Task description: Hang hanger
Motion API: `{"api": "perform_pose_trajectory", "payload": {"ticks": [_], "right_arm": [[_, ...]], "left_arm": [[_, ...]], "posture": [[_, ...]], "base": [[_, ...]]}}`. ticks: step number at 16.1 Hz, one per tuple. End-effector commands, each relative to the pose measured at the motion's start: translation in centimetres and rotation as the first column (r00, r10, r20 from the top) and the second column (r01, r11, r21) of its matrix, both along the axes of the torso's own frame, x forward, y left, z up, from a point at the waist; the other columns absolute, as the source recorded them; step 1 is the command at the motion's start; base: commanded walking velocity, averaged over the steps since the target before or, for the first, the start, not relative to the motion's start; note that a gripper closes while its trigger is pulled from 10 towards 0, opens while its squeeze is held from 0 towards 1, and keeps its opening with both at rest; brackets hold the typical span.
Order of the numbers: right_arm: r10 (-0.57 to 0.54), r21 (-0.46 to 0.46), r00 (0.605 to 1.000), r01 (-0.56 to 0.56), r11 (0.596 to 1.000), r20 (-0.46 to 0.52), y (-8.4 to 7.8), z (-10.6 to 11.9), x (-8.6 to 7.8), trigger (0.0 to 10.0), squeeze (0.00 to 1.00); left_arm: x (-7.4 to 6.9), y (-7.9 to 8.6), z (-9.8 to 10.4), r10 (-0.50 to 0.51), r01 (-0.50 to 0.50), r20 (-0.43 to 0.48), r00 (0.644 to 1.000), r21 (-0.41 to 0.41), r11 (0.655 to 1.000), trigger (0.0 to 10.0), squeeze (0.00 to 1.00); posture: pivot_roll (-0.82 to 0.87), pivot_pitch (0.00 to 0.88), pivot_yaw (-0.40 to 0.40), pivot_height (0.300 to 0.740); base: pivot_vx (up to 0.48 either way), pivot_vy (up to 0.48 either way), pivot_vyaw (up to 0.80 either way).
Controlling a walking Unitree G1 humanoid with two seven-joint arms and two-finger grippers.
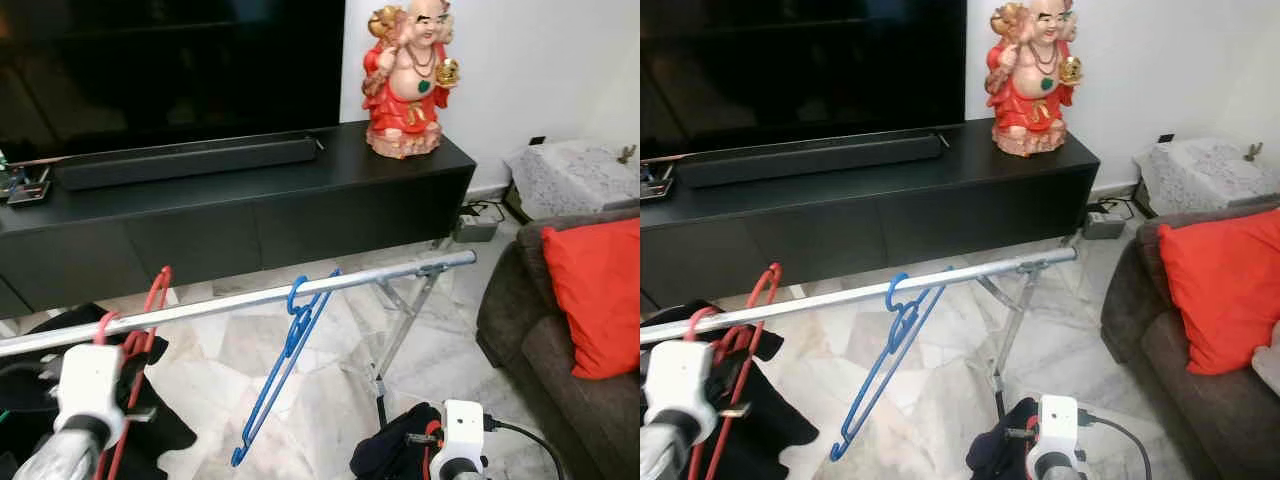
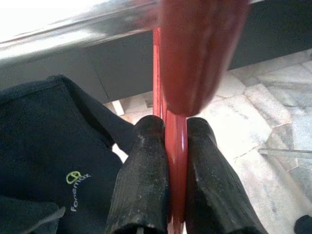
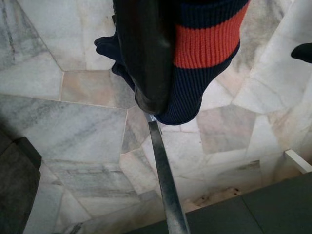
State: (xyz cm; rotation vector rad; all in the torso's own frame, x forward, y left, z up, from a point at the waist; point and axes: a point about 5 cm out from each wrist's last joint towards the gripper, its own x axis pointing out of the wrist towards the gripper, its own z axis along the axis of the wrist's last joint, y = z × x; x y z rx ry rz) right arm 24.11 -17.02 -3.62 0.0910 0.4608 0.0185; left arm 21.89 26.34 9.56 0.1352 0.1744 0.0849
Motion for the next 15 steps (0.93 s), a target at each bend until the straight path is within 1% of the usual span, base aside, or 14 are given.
{"api": "perform_pose_trajectory", "payload": {"ticks": [1,2,3,5,6,7,8,9,11,12,14,15], "right_arm": [[0.006,0.000,1.000,-0.006,1.000,-0.009,0.1,-0.1,-0.1,10.0,0.00],[0.005,0.001,1.000,-0.005,1.000,-0.008,0.1,-0.1,-0.1,10.0,0.00],[0.005,0.002,1.000,-0.005,1.000,-0.008,0.1,-0.1,-0.1,10.0,0.00],[0.005,0.002,1.000,-0.005,1.000,-0.009,0.1,-0.1,-0.1,10.0,0.00],[0.007,0.001,1.000,-0.007,1.000,-0.010,0.1,-0.1,0.0,10.0,0.00],[0.007,0.001,1.000,-0.007,1.000,-0.012,0.1,-0.1,0.0,10.0,0.00],[0.007,0.001,1.000,-0.007,1.000,-0.014,0.1,-0.1,0.0,10.0,0.00],[0.004,0.001,1.000,-0.004,1.000,-0.019,0.1,-0.2,-0.1,10.0,0.00],[-0.004,-0.001,1.000,0.004,1.000,-0.015,0.0,-0.2,-0.1,10.0,0.00],[-0.007,-0.002,1.000,0.007,1.000,-0.014,-0.1,-0.2,-0.1,10.0,0.00],[-0.014,-0.007,1.000,0.014,1.000,-0.010,-0.5,-0.1,-0.2,10.0,0.00],[-0.016,-0.010,1.000,0.016,1.000,-0.012,-0.7,-0.1,-0.2,10.0,0.00]], "left_arm": [[-0.4,0.4,0.6,-0.011,0.011,0.022,1.000,0.002,1.000,10.0,0.00],[-0.9,0.5,0.7,-0.046,0.046,0.021,0.999,-0.003,0.999,10.0,0.00],[-1.4,0.9,0.6,-0.055,0.055,0.008,0.998,0.015,0.998,10.0,0.00],[-1.9,2.4,0.1,-0.016,0.019,-0.030,0.999,0.077,0.997,10.0,0.00],[-2.2,3.8,-0.1,0.027,-0.020,-0.053,0.998,0.119,0.993,10.0,0.00],[-2.2,4.8,-0.5,0.056,-0.044,-0.082,0.995,0.139,0.989,10.0,0.00],[-2.1,5.1,-1.1,0.057,-0.042,-0.106,0.993,0.137,0.990,10.0,0.00],[-1.8,4.3,-3.1,0.020,-0.004,-0.161,0.987,0.097,0.995,10.0,0.00],[-2.2,3.2,-5.1,0.004,0.006,-0.191,0.982,0.049,0.999,10.0,0.00],[-2.5,3.0,-5.6,-0.003,0.012,-0.184,0.983,0.048,0.999,10.0,0.00],[-4.0,3.2,-6.6,0.024,-0.020,-0.162,0.986,0.022,1.000,10.0,0.00],[-4.8,3.2,-7.4,0.034,-0.029,-0.191,0.981,0.031,0.999,10.0,0.00]], "posture": [[0.08,0.063,0.002,0.740],[0.08,0.063,0.002,0.740],[0.08,0.064,0.003,0.740],[0.09,0.061,0.002,0.740],[0.09,0.063,0.001,0.740],[0.09,0.059,0.002,0.740],[0.09,0.059,0.002,0.740],[0.08,0.054,0.008,0.740],[0.07,0.054,0.012,0.740],[0.06,0.052,0.014,0.740],[0.06,0.054,0.010,0.740],[0.07,0.053,0.008,0.740]], "base": [[0.000,0.000,0.00],[0.000,0.000,0.00],[0.000,0.000,0.00],[0.000,0.000,0.00],[0.000,0.000,0.00],[0.000,0.000,0.00],[0.000,0.000,0.00],[0.000,0.000,0.00],[0.000,0.000,0.00],[0.000,0.000,0.00],[0.000,0.000,0.00],[0.000,0.000,0.00]]}}
